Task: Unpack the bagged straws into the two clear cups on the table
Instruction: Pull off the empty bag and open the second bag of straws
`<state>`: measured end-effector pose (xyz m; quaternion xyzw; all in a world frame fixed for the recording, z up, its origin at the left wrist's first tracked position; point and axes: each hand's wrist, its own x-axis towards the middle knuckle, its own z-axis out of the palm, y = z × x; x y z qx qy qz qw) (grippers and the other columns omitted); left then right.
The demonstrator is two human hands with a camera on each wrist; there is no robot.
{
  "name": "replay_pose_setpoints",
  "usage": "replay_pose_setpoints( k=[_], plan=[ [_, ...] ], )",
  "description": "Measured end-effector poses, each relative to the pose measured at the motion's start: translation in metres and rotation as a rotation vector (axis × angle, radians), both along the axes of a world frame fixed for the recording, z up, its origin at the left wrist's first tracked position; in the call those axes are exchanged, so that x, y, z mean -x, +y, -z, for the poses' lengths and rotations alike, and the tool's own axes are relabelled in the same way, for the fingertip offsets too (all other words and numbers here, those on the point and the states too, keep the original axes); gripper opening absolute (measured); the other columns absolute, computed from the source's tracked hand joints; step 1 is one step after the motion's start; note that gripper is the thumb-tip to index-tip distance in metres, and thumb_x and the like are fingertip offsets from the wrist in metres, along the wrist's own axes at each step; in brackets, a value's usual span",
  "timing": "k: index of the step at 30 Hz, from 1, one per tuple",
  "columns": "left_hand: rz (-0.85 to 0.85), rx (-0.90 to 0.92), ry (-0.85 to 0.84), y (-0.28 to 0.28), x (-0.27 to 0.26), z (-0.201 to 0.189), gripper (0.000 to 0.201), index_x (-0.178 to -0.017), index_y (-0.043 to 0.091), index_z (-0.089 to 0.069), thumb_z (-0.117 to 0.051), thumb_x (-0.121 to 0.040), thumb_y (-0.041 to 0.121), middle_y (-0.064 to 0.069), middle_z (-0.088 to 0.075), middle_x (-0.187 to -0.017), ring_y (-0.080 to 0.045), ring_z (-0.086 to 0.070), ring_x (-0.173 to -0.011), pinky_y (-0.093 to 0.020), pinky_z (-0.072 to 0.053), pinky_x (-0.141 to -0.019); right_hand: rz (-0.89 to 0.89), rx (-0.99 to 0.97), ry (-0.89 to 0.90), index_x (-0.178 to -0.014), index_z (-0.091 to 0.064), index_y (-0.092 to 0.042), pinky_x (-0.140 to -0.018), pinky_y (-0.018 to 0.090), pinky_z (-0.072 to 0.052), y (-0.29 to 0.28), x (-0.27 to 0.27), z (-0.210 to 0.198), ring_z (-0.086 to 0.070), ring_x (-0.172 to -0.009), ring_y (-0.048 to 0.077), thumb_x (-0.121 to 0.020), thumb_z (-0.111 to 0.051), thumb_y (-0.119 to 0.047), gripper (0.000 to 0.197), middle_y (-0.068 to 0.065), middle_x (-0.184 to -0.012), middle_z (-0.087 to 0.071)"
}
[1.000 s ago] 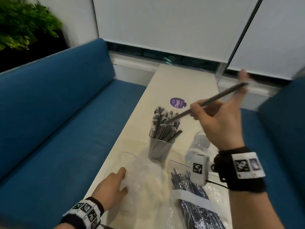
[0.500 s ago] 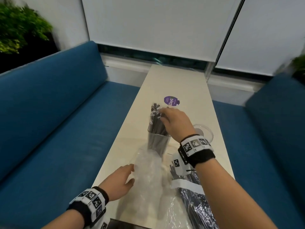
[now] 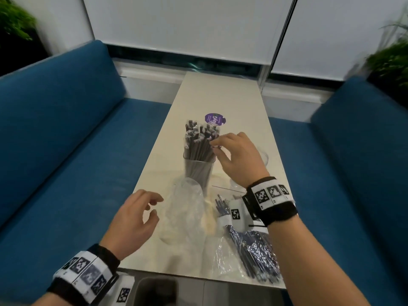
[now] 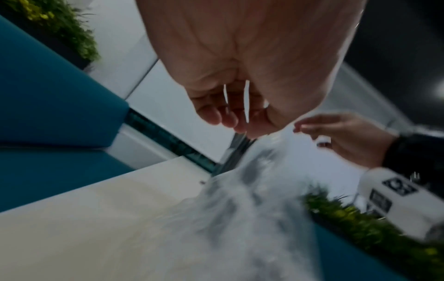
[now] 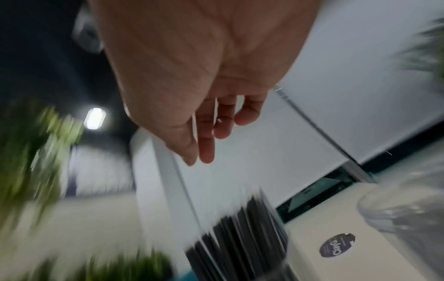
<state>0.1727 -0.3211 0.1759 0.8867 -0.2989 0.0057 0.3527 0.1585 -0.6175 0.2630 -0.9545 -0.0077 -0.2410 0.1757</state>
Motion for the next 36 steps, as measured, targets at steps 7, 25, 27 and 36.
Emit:
replay_pose_setpoints(
  k=[7, 25, 27, 36],
  plan=[
    [0.317, 0.042, 0.249, -0.079, 0.062, -0.015, 0.014, -0.102, 0.032, -0.066, -0.064, -0.095, 0.019, 0.012, -0.069, -0.091, -0.008, -0.065, -0.087, -0.017, -0.051, -0.070, 0.512, -0.459, 0.172, -0.108, -0.078, -0.024, -0.085, 0.019, -0.053, -0.071, 0.142, 0.061, -0.065, -0.087, 0.002, -0.098, -0.068, -0.020, 0.015, -0.008, -0.102, -0.075],
    [0.080, 0.007, 0.472, -0.197, 0.079, 0.039, 0.072, -0.149, 0.023, -0.041, -0.076, -0.086, 0.029, 0.005, -0.053, -0.139, -0.013, -0.057, -0.113, -0.024, -0.049, -0.090, 0.426, -0.954, 0.236, -0.119, -0.060, -0.024, -0.074, 0.013, -0.053, -0.096, 0.195, 0.138, -0.066, -0.094, 0.010, -0.082, -0.085, -0.027, 0.044, -0.001, -0.106, -0.066],
    [-0.044, 0.147, 0.359, -0.190, 0.084, 0.020, 0.050, -0.132, 0.025, -0.050, -0.074, -0.089, 0.033, 0.008, -0.052, -0.127, -0.015, -0.055, -0.112, -0.031, -0.050, -0.093, 0.361, -0.880, 0.028, -0.101, -0.058, -0.037, -0.069, 0.009, -0.049, -0.090, 0.204, 0.125, -0.062, -0.080, 0.002, -0.087, -0.081, -0.014, 0.036, -0.011, -0.090, -0.063],
    [-0.128, 0.707, 0.962, -0.191, 0.093, -0.047, 0.054, -0.120, 0.013, -0.056, -0.074, -0.086, 0.051, -0.018, -0.068, -0.117, -0.026, -0.070, -0.093, -0.040, -0.061, -0.062, -0.079, -0.439, -0.057, -0.091, -0.064, -0.022, -0.095, 0.011, -0.050, -0.042, 0.207, 0.129, -0.061, -0.116, 0.002, -0.073, -0.085, 0.002, 0.036, -0.004, -0.129, -0.055]
  ],
)
